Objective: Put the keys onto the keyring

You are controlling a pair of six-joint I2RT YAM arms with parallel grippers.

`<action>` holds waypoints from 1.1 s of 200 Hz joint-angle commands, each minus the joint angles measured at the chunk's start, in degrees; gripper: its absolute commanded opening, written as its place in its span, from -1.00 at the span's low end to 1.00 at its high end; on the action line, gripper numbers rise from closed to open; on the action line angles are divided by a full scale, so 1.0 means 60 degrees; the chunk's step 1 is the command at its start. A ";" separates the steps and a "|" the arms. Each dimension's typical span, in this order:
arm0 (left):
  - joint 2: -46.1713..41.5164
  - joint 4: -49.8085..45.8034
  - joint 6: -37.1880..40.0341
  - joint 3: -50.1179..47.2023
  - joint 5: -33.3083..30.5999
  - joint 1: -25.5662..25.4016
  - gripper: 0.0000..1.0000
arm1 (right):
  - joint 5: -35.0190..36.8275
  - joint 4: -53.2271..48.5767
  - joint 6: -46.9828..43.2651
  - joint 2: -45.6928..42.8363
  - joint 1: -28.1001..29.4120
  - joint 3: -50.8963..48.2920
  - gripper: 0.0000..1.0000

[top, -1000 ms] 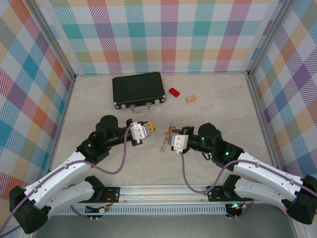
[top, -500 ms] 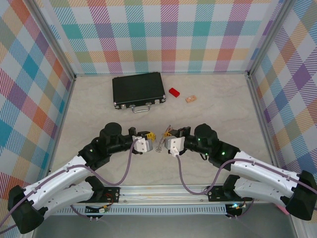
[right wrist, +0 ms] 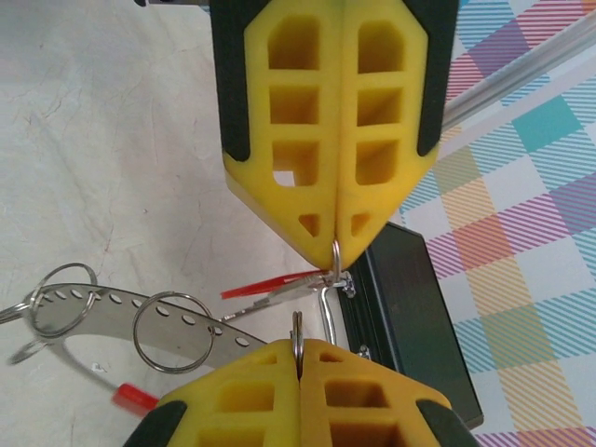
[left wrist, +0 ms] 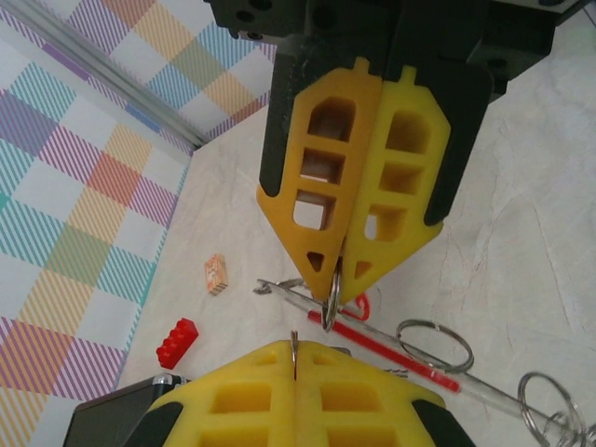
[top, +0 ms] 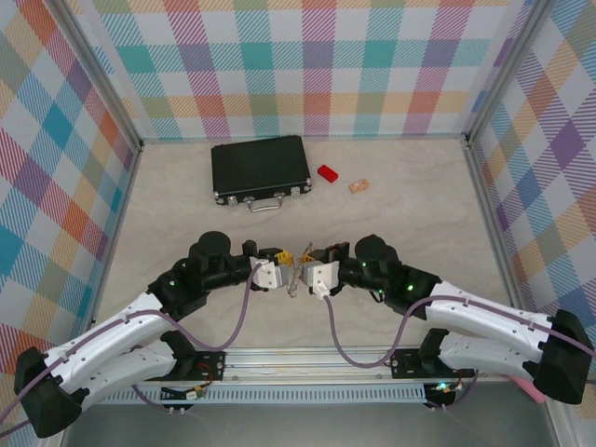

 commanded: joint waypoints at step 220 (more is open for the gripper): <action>-0.0769 0.1304 0.0968 -0.0972 -0.0437 -0.0422 -1.00 | 0.0784 0.1319 -0.0764 -0.0221 0.0451 -0.0262 -1.00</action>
